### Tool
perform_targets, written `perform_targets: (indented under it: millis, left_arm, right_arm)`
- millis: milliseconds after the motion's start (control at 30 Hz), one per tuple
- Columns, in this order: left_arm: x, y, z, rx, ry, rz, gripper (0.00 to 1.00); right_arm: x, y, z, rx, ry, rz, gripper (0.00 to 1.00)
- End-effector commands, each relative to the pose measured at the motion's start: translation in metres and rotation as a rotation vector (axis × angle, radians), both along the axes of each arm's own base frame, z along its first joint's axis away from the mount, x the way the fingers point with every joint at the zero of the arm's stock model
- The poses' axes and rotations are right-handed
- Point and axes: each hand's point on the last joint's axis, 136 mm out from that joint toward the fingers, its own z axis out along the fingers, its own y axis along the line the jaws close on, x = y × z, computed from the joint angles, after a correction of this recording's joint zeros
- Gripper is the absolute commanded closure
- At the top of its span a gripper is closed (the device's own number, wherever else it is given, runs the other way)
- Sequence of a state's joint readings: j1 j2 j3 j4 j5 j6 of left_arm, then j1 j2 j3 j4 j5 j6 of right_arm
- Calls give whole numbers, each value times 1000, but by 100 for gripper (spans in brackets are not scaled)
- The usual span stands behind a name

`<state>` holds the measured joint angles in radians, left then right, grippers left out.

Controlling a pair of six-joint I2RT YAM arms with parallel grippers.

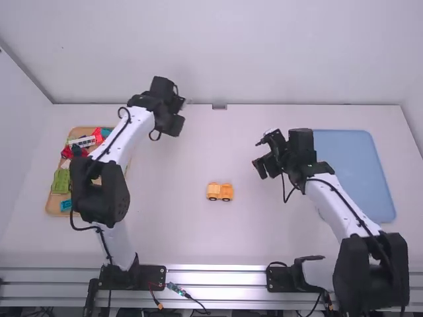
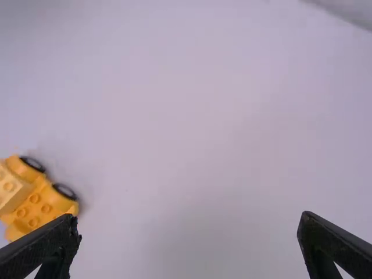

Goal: Assemble lego blocks to make yellow taxi

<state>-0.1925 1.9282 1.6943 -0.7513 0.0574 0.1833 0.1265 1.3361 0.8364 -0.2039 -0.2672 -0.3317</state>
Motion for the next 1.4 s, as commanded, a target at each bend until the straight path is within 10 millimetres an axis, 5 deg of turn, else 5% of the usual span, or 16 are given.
perform_targets:
  millis: [0, 433, 667, 1100, 1367]
  left_arm:
    - [-18, -45, -3, -45, 5, -230, 98]
    - [-103, -172, -47, 74, 0, -783, 98]
    - [-144, -215, -62, 116, -12, -1004, 98]
    - [-151, -227, -111, 148, 53, -1075, 99]
    - [-165, -247, -117, 125, 45, -1154, 99]
  right_arm:
    - [-3, -25, 21, 36, -52, -134, 1]
    - [-38, -106, 41, 103, -127, -476, 1]
    - [-47, -114, 36, 140, -97, -499, 1]
    - [-51, -107, 46, 126, -127, -484, 1]
    - [-54, -114, 56, 134, -161, -546, 1]
